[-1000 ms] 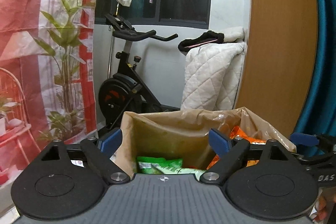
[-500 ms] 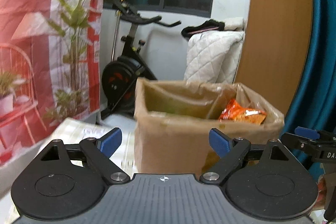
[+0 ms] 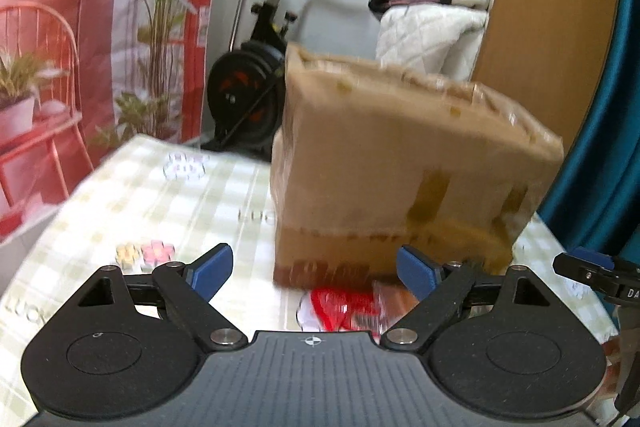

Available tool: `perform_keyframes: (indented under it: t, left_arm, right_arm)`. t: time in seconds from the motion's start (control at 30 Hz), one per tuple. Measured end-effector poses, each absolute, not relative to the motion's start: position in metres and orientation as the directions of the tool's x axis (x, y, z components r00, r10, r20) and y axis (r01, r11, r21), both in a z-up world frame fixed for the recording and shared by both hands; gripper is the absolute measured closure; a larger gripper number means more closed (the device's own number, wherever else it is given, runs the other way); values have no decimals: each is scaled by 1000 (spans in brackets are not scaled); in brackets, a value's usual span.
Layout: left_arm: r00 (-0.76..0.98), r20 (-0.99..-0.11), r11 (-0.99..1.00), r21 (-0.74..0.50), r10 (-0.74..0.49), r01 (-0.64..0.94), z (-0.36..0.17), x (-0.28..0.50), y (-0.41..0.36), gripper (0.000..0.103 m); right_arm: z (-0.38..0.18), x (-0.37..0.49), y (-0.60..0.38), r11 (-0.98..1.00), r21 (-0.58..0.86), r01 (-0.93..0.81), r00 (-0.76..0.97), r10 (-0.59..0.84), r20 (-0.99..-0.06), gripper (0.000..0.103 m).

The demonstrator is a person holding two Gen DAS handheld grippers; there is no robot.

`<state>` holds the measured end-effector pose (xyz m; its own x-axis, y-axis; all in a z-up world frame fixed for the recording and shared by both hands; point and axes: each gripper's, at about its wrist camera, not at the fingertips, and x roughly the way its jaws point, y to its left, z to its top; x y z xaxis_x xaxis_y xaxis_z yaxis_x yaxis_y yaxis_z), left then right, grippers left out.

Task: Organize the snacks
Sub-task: 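Move both open tools back down toward the snack pile, then grasp the brown sauce packet with the right tool while the left tool grasps a red packet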

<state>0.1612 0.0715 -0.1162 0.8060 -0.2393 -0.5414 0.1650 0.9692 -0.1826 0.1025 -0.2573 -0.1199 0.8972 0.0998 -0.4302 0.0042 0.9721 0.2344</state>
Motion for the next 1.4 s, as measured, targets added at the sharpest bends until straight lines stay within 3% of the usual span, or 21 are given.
perform_keyframes:
  t: [0.3, 0.37, 0.43, 0.5, 0.77, 1.0, 1.17, 1.4]
  left_arm:
    - [786, -575, 973, -163, -227, 162, -144, 167, 73, 18]
    - [777, -588, 973, -165, -227, 159, -151, 169, 74, 20]
    - [773, -595, 975, -160, -220, 154, -157, 169, 74, 20]
    - [770, -600, 976, -155, -216, 153, -163, 168, 74, 21]
    - [759, -611, 975, -145, -223, 169, -172, 168, 75, 24]
    - [741, -628, 971, -153, -238, 182, -178, 170, 74, 26]
    - [731, -634, 968, -159, -253, 197, -183, 168, 73, 29]
    - [709, -649, 961, -179, -275, 209, -189, 171, 74, 37]
  right_arm:
    - [-167, 113, -251, 993, 114, 23, 814, 48, -578, 2]
    - [-177, 118, -247, 996, 93, 11, 779, 50, -625, 20]
    - [-188, 124, -245, 995, 97, -17, 749, 77, -658, 31]
    - [-197, 128, -238, 996, 87, -37, 730, 87, -678, 32]
    - [-210, 142, -227, 991, 102, -82, 714, 129, -689, 48]
    - [-215, 141, -213, 991, 15, -134, 709, 106, -697, 48]
    - [-216, 131, -215, 992, 8, -125, 734, 98, -673, 60]
    - [-216, 116, -226, 997, 51, -64, 774, 82, -628, 68]
